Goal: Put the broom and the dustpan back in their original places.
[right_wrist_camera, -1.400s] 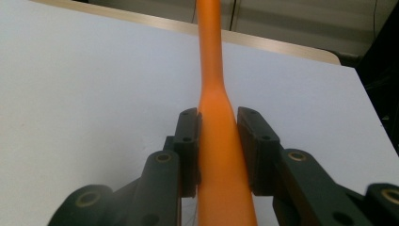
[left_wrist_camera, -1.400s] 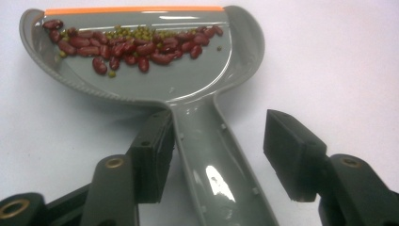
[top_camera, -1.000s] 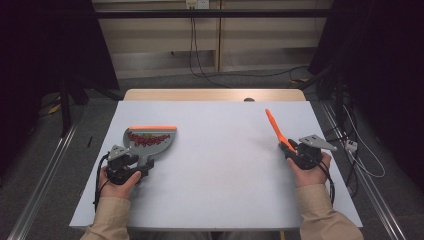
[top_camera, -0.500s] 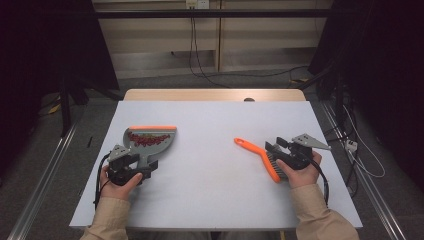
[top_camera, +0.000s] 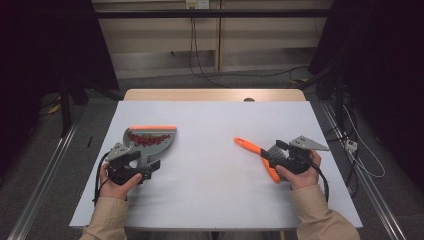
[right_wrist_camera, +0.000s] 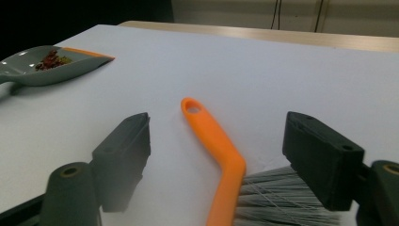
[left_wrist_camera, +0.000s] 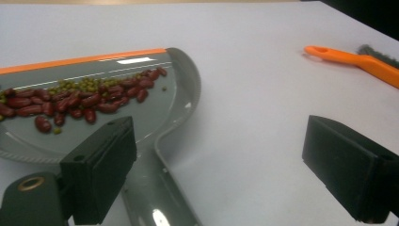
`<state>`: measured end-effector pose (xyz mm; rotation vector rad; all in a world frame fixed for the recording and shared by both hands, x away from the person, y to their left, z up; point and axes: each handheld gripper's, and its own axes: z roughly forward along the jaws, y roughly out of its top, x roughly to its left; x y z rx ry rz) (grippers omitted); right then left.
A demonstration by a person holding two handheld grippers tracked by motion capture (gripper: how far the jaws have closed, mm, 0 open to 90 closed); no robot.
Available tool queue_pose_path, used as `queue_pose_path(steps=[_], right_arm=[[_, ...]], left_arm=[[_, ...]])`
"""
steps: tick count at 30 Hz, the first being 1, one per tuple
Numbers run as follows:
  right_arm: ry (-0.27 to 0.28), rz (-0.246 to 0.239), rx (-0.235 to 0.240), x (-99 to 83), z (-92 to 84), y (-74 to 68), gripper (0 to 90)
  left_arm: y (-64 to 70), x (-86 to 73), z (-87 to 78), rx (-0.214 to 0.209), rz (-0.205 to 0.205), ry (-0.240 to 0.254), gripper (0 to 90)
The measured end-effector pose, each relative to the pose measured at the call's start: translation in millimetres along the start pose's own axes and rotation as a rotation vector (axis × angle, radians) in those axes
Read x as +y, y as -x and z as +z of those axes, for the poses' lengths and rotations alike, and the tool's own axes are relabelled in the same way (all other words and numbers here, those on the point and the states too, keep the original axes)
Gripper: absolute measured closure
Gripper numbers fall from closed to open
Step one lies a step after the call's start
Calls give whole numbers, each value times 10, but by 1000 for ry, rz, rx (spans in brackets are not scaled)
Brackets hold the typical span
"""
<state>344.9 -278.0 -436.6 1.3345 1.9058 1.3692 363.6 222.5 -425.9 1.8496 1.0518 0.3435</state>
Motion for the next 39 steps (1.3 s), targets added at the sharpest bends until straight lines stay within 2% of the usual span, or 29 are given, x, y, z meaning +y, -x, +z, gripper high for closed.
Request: queue_pose_path(steps=[5,6,10,15,27,32,37,39], right_arm=[[-10,-14,10,-4,-17,-18,221],[-9,-19,16,-1,-23,-25,219],[1,-21,34,8,-45,-38,210],[2,-30,37,9,-88,-45,200],[-19,-64,47,-48,-154,-50,185],[-28,-71,54,-94,-210,-23,177],[-36,-77,50,-157,-279,24,171],[-41,-77,49,-186,-316,46,165]], left_arm=[[9,17,-20,-49,15,26,82],[7,23,-32,-52,24,17,74],[6,30,-45,-66,16,20,71],[-2,59,-77,-77,36,25,65],[-21,51,-105,-91,37,21,62],[-41,30,-123,-96,55,10,62],[-86,-18,-169,-96,49,7,62],[-106,-37,-194,-92,58,5,61]])
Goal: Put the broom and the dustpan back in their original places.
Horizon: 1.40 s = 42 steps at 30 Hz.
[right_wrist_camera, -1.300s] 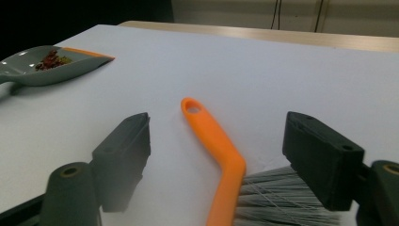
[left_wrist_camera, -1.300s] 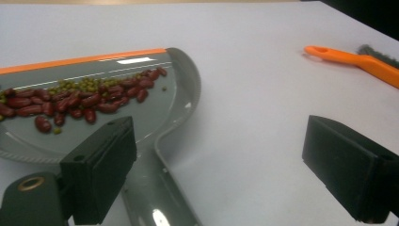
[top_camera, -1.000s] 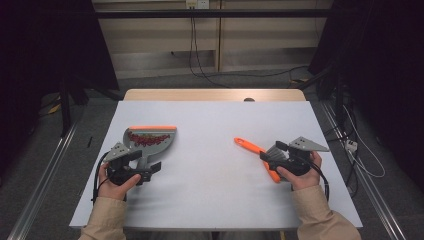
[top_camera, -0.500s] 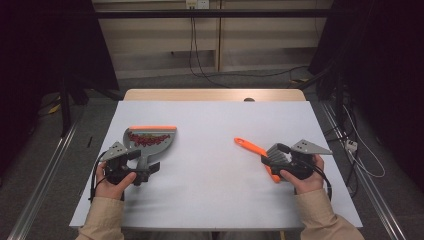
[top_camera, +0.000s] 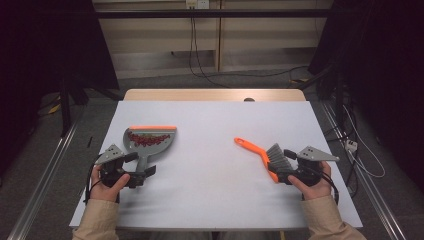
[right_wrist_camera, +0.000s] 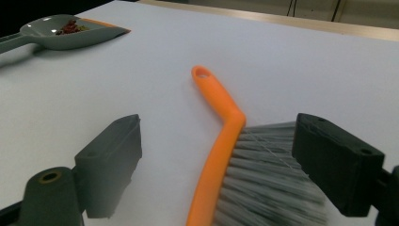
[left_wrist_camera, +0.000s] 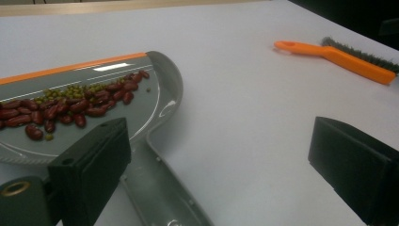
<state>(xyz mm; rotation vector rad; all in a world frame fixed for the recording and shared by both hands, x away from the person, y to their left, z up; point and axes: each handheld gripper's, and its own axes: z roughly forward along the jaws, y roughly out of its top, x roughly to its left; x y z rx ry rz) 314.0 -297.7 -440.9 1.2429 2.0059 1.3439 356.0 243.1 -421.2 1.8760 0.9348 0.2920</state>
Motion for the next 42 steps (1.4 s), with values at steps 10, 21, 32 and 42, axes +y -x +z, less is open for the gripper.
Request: queue_pose_path(steps=[10,21,32,42], right_arm=[[4,-5,-15,-138,-168,76,156],[-3,-21,-8,-189,-223,57,151],[-9,-22,-9,-257,-309,88,147],[-20,-26,-13,-320,-377,112,147]], left_arm=[[-43,-94,-74,-20,-2,-2,62],[-88,-195,-128,-20,-6,-6,61],[-83,-259,-183,-27,8,-14,62],[-83,-282,-190,-40,13,-21,62]])
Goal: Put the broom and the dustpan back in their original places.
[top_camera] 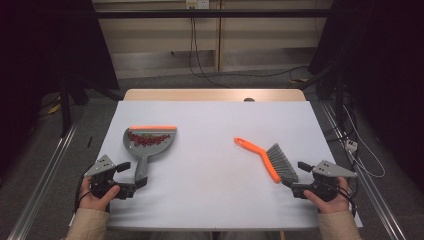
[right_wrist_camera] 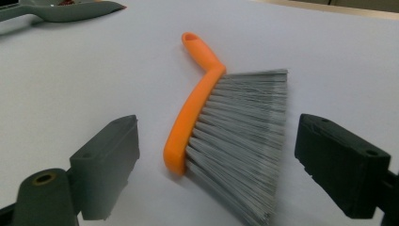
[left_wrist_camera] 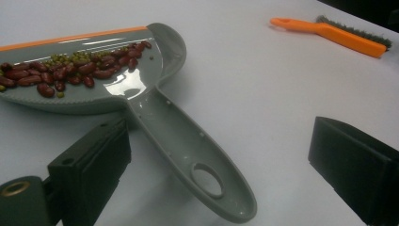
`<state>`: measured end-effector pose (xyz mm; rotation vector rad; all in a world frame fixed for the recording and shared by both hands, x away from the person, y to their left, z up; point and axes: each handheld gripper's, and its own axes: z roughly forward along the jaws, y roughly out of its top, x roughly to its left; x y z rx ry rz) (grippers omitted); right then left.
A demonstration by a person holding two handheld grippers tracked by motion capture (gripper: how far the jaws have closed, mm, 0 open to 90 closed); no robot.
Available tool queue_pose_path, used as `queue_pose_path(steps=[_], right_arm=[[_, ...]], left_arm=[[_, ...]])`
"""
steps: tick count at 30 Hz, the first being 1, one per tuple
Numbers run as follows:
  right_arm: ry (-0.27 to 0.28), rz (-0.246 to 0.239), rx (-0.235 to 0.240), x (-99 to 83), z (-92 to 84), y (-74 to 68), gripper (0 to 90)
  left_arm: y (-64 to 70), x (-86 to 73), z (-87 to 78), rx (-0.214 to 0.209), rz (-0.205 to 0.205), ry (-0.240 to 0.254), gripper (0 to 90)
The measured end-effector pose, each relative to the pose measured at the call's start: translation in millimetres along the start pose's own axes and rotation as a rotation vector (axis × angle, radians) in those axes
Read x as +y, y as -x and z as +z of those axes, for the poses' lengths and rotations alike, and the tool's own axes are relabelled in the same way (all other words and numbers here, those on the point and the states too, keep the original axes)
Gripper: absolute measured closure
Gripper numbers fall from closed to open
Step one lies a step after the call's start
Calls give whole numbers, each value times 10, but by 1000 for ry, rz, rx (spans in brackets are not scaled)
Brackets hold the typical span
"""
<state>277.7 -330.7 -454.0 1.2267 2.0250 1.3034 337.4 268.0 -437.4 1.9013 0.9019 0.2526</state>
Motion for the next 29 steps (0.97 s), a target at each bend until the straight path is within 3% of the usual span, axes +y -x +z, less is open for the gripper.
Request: queue_pose_path(steps=[15,29], right_arm=[[-6,-4,5,-19,23,-11,143],[-9,-10,13,-11,55,-38,142]], left_arm=[[9,15,-7,0,2,25,61],[27,17,39,-8,3,14,62]])
